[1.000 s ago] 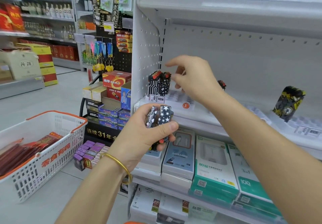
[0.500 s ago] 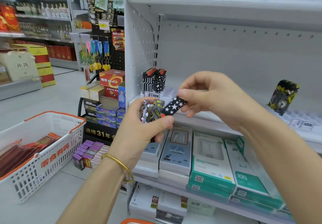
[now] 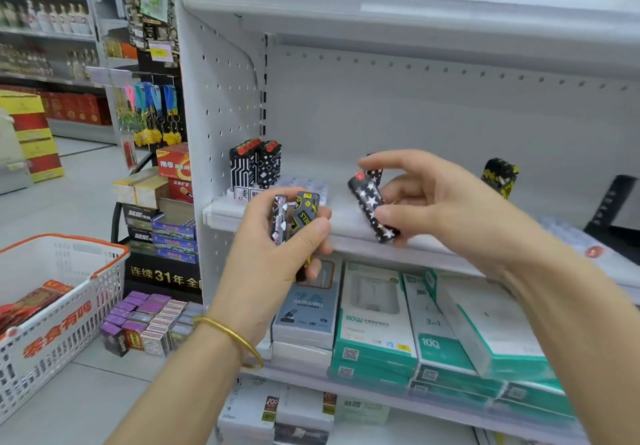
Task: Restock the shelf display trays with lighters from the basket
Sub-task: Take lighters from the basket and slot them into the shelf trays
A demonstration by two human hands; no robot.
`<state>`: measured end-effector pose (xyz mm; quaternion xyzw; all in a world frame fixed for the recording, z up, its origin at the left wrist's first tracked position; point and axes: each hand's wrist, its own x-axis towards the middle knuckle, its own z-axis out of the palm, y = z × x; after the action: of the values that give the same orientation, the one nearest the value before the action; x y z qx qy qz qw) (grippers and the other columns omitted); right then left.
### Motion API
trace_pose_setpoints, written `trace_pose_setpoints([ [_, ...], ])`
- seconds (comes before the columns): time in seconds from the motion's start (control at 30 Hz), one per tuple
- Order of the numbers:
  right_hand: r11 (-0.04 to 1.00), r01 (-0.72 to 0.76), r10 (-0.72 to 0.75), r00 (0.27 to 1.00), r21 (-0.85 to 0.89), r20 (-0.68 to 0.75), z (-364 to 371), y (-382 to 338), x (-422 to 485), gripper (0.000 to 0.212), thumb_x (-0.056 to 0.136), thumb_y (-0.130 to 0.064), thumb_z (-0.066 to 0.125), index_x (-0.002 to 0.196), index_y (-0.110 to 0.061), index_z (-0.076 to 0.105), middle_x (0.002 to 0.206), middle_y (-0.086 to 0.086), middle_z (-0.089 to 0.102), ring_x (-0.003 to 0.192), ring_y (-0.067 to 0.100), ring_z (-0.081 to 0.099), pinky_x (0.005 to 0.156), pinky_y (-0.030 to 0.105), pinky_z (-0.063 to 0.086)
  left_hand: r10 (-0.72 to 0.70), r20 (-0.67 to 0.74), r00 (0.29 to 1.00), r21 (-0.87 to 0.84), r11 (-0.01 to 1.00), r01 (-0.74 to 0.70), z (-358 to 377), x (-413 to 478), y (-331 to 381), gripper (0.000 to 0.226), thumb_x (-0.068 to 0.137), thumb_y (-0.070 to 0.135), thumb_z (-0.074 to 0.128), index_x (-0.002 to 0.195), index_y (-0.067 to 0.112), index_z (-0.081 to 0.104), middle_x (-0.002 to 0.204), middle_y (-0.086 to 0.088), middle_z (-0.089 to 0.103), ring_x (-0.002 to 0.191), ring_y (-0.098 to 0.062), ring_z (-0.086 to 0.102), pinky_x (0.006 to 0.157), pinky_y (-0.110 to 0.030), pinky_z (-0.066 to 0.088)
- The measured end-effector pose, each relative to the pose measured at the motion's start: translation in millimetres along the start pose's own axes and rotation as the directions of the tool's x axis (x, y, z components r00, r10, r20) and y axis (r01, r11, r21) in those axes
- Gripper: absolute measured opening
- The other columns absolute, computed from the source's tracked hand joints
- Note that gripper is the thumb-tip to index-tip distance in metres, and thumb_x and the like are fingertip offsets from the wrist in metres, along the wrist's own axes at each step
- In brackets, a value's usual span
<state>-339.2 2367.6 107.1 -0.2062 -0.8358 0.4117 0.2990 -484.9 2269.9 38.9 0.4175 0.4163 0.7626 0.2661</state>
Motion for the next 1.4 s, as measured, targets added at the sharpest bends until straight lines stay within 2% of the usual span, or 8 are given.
trace_pose_setpoints([
  [0.13, 0.992, 0.006, -0.037, 0.968, -0.125, -0.249, -28, 12, 16, 0.043, 0.085, 0.003, 0.059, 0.107, -0.034, 0.059, 0.092, 0.011, 0.055, 0.067, 0.024, 0.064, 0.065, 0.058, 0.054, -0.091, 0.081, 0.993, -0.036, 0.995, 0.094, 14, 3, -4, 0.031, 0.088, -0.010, 0.049, 0.099, 0.019, 0.053, 0.087, -0.006, 0.069, 0.062, -0.018, 0.054, 0.046, -0.025, 0.039],
  [0.17, 0.989, 0.010, -0.053, 0.957, -0.150, -0.286, -31, 15, 21, 0.040, 0.085, 0.002, 0.059, 0.102, -0.033, 0.058, 0.091, 0.008, 0.055, 0.068, 0.027, 0.064, 0.069, 0.059, 0.053, -0.101, 0.089, 0.991, -0.035, 0.994, 0.104, 16, 3, -4, 0.031, 0.088, -0.010, 0.048, 0.099, 0.019, 0.053, 0.086, -0.005, 0.070, 0.063, -0.019, 0.054, 0.046, -0.026, 0.040],
  [0.37, 0.966, 0.019, -0.099, 0.949, -0.258, -0.300, -26, 20, 45, 0.023, 0.085, -0.001, 0.059, 0.099, -0.018, 0.057, 0.084, 0.004, 0.054, 0.082, 0.036, 0.065, 0.071, 0.048, 0.055, -0.076, 0.090, 0.993, -0.020, 0.997, 0.078, 17, 5, -2, 0.032, 0.088, -0.009, 0.049, 0.105, 0.017, 0.056, 0.091, -0.008, 0.072, 0.071, -0.018, 0.066, 0.048, -0.024, 0.046],
  [0.5, 0.955, 0.035, -0.121, 0.953, -0.295, -0.279, -21, 23, 53, 0.023, 0.085, 0.003, 0.055, 0.099, -0.015, 0.059, 0.079, 0.004, 0.052, 0.075, 0.031, 0.064, 0.067, 0.048, 0.055, -0.054, 0.100, 0.994, 0.000, 0.999, 0.054, 17, 4, -3, 0.033, 0.087, -0.010, 0.050, 0.107, 0.016, 0.056, 0.095, -0.011, 0.071, 0.075, -0.020, 0.069, 0.049, -0.023, 0.048],
  [0.8, 0.847, 0.060, -0.202, 0.955, -0.528, -0.215, -12, 24, 67, 0.024, 0.083, -0.003, 0.060, 0.104, -0.014, 0.066, 0.091, 0.010, 0.057, 0.082, 0.028, 0.059, 0.082, 0.040, 0.050, -0.042, 0.101, 0.994, 0.004, 0.999, 0.042, 16, 4, -4, 0.034, 0.087, -0.009, 0.050, 0.108, 0.017, 0.056, 0.095, -0.010, 0.072, 0.077, -0.021, 0.070, 0.050, -0.024, 0.048],
  [1.0, 0.755, 0.030, -0.265, 0.928, -0.655, -0.263, -4, 33, 68, 0.014, 0.084, -0.022, 0.065, 0.097, -0.016, 0.065, 0.090, 0.005, 0.056, 0.080, 0.022, 0.052, 0.072, 0.028, 0.041, -0.032, 0.113, 0.993, 0.000, 0.999, 0.032, 15, 6, -6, 0.034, 0.088, -0.010, 0.050, 0.109, 0.017, 0.056, 0.096, -0.010, 0.072, 0.080, -0.022, 0.071, 0.052, -0.023, 0.051],
  [1.2, 0.753, 0.022, -0.252, 0.933, -0.658, -0.257, -7, 31, 69, 0.009, 0.083, -0.016, 0.062, 0.092, -0.016, 0.063, 0.090, 0.006, 0.058, 0.074, 0.019, 0.047, 0.063, 0.025, 0.032, -0.044, 0.137, 0.990, -0.011, 0.999, 0.046, 14, 5, -5, 0.034, 0.088, -0.009, 0.051, 0.110, 0.017, 0.057, 0.097, -0.008, 0.072, 0.086, -0.023, 0.071, 0.056, -0.023, 0.053],
  [1.4, 0.738, -0.008, -0.227, 0.939, -0.675, -0.259, -9, 33, 63, 0.014, 0.084, -0.021, 0.062, 0.098, -0.022, 0.064, 0.096, 0.008, 0.060, 0.080, 0.023, 0.053, 0.077, 0.031, 0.045, -0.079, 0.173, 0.982, -0.062, 0.994, 0.091, 16, 2, -5, 0.028, 0.088, -0.007, 0.051, 0.110, 0.011, 0.051, 0.101, -0.009, 0.072, 0.085, -0.026, 0.072, 0.057, -0.027, 0.055],
])
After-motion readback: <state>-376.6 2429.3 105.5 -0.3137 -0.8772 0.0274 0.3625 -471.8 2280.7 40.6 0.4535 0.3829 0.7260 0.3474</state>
